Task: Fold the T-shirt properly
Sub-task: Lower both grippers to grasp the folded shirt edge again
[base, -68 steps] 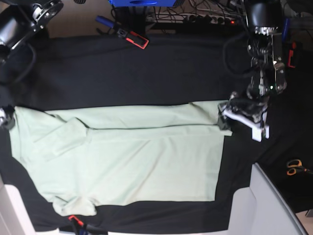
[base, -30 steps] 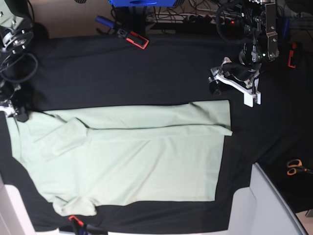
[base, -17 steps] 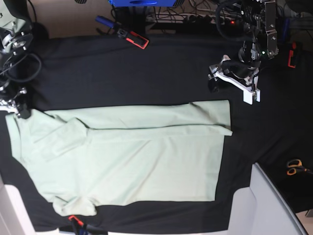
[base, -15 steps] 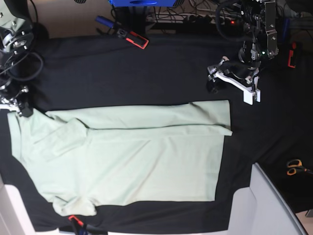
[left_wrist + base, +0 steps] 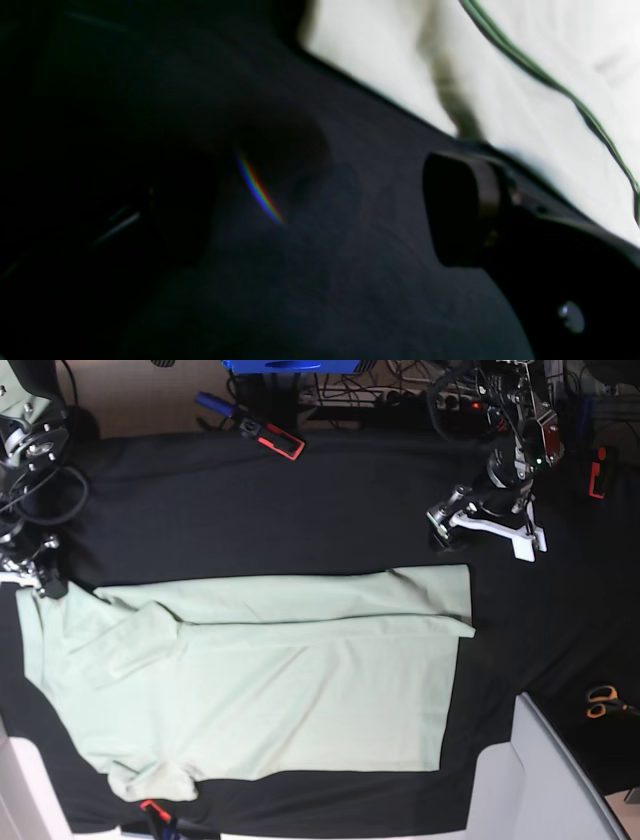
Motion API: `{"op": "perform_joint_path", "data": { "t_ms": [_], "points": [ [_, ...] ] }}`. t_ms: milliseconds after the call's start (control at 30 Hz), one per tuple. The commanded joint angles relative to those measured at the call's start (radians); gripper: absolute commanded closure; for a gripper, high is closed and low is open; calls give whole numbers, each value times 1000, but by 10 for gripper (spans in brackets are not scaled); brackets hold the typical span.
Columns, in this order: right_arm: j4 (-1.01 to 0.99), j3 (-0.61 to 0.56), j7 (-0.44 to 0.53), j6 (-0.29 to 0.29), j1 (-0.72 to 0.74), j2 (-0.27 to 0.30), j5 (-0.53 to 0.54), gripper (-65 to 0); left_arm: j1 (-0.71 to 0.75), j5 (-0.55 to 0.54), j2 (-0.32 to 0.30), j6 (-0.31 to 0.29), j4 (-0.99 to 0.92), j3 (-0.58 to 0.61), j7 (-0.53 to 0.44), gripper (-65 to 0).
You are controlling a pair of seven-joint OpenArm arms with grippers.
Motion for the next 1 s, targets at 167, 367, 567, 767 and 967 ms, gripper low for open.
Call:
{"op": "perform_joint_path", "data": {
  "t_ms": [167, 367, 567, 767, 967],
  "points": [
    [15, -3, 7, 20, 16, 21, 15, -3, -90, -7, -7, -5, -37, -8, -8, -650],
    [15, -3, 7, 20, 14, 21, 15, -3, -179, -7, -5, -5, -172, -8, -12, -650],
    [15, -3, 7, 20, 14, 21, 15, -3, -233, -5, -1, -5, -253, -8, -14, -650],
    [15, -3, 7, 20, 14, 21, 15, -3, -237, -7, 16, -5, -249, -8, -14, -586],
    [15, -3, 7, 20, 14, 21, 15, -3, -240, -7, 18, -5, -255, -8, -14, -346]
  ]
}}
